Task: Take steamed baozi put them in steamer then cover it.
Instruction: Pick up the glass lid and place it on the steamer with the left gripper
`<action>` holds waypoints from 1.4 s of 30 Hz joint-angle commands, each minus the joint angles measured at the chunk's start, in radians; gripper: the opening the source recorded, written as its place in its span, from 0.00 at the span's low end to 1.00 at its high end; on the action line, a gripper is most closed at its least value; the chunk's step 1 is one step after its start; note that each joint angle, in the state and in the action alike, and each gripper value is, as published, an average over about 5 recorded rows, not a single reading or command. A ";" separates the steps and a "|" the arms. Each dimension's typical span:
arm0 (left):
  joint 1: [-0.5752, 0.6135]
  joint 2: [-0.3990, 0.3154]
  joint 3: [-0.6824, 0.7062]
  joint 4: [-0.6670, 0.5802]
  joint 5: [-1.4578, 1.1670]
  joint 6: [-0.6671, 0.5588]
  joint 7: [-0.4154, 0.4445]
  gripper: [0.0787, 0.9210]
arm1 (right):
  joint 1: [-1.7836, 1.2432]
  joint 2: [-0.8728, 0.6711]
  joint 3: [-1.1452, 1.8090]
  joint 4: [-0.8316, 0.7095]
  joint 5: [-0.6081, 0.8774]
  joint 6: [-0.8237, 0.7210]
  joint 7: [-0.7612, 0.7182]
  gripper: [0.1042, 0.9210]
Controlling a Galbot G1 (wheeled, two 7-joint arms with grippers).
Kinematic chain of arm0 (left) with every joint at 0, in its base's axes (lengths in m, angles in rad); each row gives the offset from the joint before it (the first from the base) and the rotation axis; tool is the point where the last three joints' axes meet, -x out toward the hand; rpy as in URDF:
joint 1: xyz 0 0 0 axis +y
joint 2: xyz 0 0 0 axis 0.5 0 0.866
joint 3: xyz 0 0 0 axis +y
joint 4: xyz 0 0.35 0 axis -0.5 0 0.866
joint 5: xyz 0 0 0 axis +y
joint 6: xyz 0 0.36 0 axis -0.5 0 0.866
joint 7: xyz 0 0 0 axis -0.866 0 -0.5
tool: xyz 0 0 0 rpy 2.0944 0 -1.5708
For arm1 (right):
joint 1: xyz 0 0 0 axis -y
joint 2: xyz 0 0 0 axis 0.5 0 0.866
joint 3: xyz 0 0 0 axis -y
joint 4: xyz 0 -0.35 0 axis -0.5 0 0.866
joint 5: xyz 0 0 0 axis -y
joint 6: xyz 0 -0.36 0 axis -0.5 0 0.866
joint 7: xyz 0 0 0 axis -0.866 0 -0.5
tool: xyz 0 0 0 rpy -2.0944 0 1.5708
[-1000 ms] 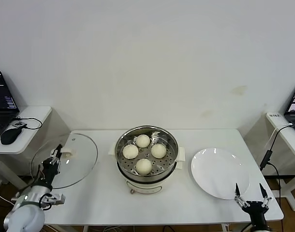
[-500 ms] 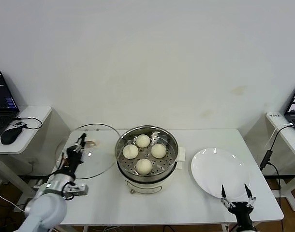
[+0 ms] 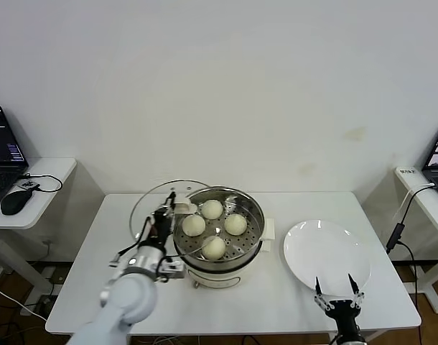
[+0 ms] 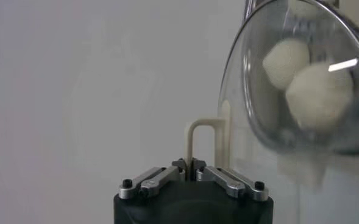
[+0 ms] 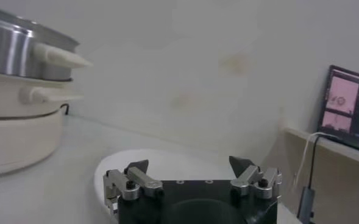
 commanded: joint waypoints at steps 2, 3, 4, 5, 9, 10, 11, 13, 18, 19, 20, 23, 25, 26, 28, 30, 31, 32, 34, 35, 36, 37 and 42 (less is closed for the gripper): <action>-0.114 -0.234 0.139 0.105 0.177 0.049 0.072 0.06 | 0.002 0.007 -0.016 -0.019 -0.051 -0.007 0.005 0.88; -0.115 -0.242 0.139 0.109 0.181 0.049 0.073 0.06 | 0.003 0.007 -0.017 -0.021 -0.051 -0.009 0.005 0.88; -0.115 -0.250 0.140 0.113 0.187 0.049 0.075 0.06 | 0.003 0.007 -0.019 -0.023 -0.051 -0.009 0.005 0.88; -0.115 -0.258 0.141 0.116 0.192 0.049 0.077 0.06 | 0.004 0.007 -0.021 -0.025 -0.053 -0.010 0.005 0.88; -0.103 -0.281 0.148 0.123 0.217 0.049 0.081 0.06 | 0.006 0.007 -0.029 -0.034 -0.057 -0.008 0.006 0.88; -0.098 -0.286 0.149 0.125 0.223 0.048 0.082 0.06 | 0.006 0.007 -0.031 -0.036 -0.058 -0.008 0.006 0.88; -0.094 -0.290 0.150 0.127 0.228 0.048 0.082 0.06 | 0.005 0.007 -0.032 -0.037 -0.058 -0.008 0.006 0.88; -0.089 -0.297 0.151 0.131 0.238 0.046 0.081 0.06 | 0.006 0.007 -0.034 -0.038 -0.059 -0.008 0.006 0.88; -0.077 -0.303 0.143 0.138 0.255 0.040 0.079 0.06 | 0.004 0.007 -0.036 -0.037 -0.066 -0.008 0.007 0.88; -0.073 -0.303 0.140 0.138 0.257 0.038 0.078 0.06 | 0.003 0.007 -0.036 -0.037 -0.067 -0.008 0.007 0.88; -0.069 -0.303 0.137 0.138 0.259 0.037 0.077 0.06 | 0.002 0.007 -0.036 -0.037 -0.068 -0.008 0.007 0.88; -0.057 -0.304 0.128 0.140 0.265 0.032 0.074 0.06 | 0.001 0.007 -0.037 -0.037 -0.068 -0.007 0.006 0.88; -0.050 -0.305 0.125 0.142 0.269 0.029 0.072 0.06 | 0.001 0.007 -0.040 -0.037 -0.069 -0.007 0.006 0.88; -0.047 -0.306 0.124 0.142 0.270 0.028 0.071 0.06 | 0.001 0.007 -0.042 -0.037 -0.069 -0.007 0.006 0.88; -0.041 -0.307 0.123 0.143 0.275 0.026 0.069 0.06 | 0.000 0.007 -0.046 -0.038 -0.070 -0.008 0.006 0.88; -0.036 -0.310 0.120 0.145 0.280 0.023 0.067 0.06 | 0.000 0.007 -0.049 -0.038 -0.070 -0.008 0.005 0.88; -0.033 -0.311 0.118 0.146 0.282 0.021 0.066 0.06 | 0.000 0.007 -0.050 -0.039 -0.071 -0.007 0.005 0.88; -0.031 -0.311 0.116 0.148 0.283 0.020 0.065 0.06 | -0.001 0.007 -0.050 -0.039 -0.071 -0.007 0.005 0.88; -0.029 -0.313 0.111 0.152 0.283 0.017 0.062 0.06 | -0.001 0.006 -0.050 -0.039 -0.071 -0.007 0.004 0.88; -0.029 -0.313 0.109 0.154 0.284 0.016 0.060 0.06 | -0.001 0.006 -0.050 -0.039 -0.071 -0.007 0.004 0.88; -0.028 -0.314 0.107 0.156 0.283 0.015 0.059 0.06 | -0.001 0.006 -0.050 -0.040 -0.071 -0.007 0.004 0.88; -0.028 -0.315 0.106 0.159 0.283 0.014 0.057 0.06 | -0.001 0.006 -0.050 -0.040 -0.071 -0.007 0.004 0.88; -0.028 -0.323 0.102 0.170 0.285 0.010 0.051 0.06 | -0.002 0.004 -0.052 -0.042 -0.072 -0.007 0.003 0.88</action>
